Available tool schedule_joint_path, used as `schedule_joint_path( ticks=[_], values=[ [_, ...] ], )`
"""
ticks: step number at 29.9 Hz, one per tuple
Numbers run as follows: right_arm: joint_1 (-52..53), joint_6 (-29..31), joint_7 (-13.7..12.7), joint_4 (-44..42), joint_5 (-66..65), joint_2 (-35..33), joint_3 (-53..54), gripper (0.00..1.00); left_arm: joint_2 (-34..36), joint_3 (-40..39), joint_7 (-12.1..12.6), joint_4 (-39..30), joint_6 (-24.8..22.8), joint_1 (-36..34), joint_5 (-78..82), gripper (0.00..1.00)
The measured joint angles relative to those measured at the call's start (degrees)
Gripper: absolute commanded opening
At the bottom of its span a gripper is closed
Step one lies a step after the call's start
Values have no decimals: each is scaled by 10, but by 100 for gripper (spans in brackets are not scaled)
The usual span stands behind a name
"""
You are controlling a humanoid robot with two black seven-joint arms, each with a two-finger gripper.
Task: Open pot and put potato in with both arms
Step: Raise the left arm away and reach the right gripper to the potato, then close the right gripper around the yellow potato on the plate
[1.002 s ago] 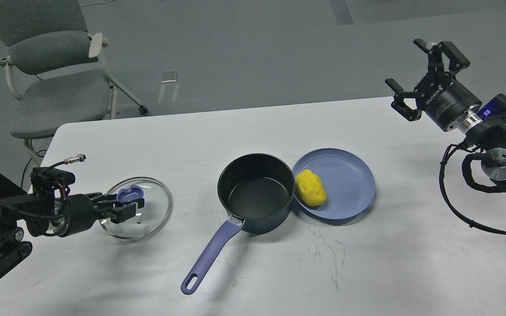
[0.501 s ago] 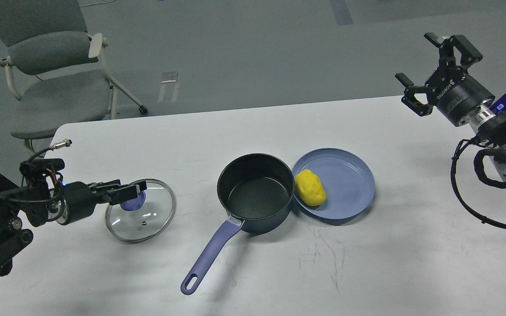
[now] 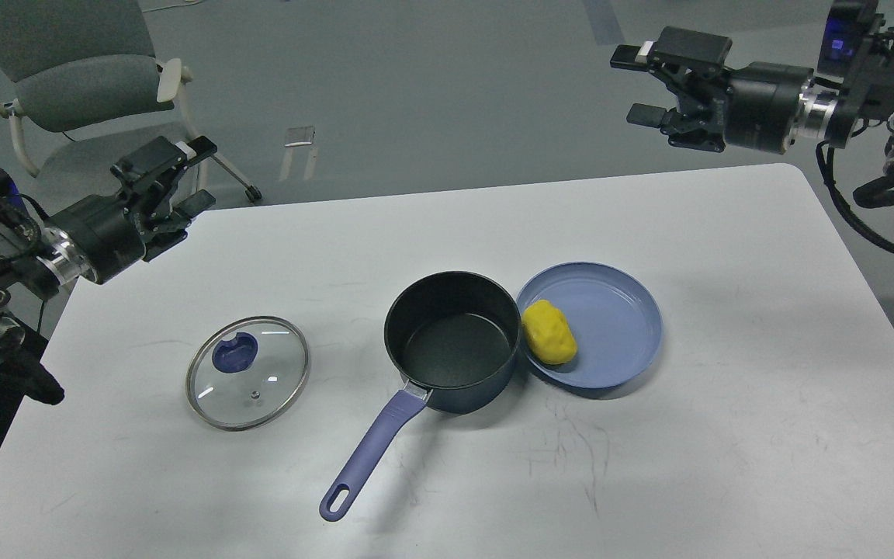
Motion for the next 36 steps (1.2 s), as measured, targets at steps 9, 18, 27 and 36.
schedule_joint_path(
  ticks=[9,18,27,36],
  values=[
    [134,0,0,26,-206,95,-201,100,-2,-9,0,-4,-1,-4,-8,98],
    [157,0,0,14,-319,214,-323,100,-3,-10,0,-7,0,-5,-8,98],
    [146,0,0,-1,-338,266,-363,100,-1,-10,0,-8,-1,-5,-8,98],
    [113,0,0,-43,-340,302,-363,100,-1,-11,0,-8,-1,-5,-8,98]
  ],
)
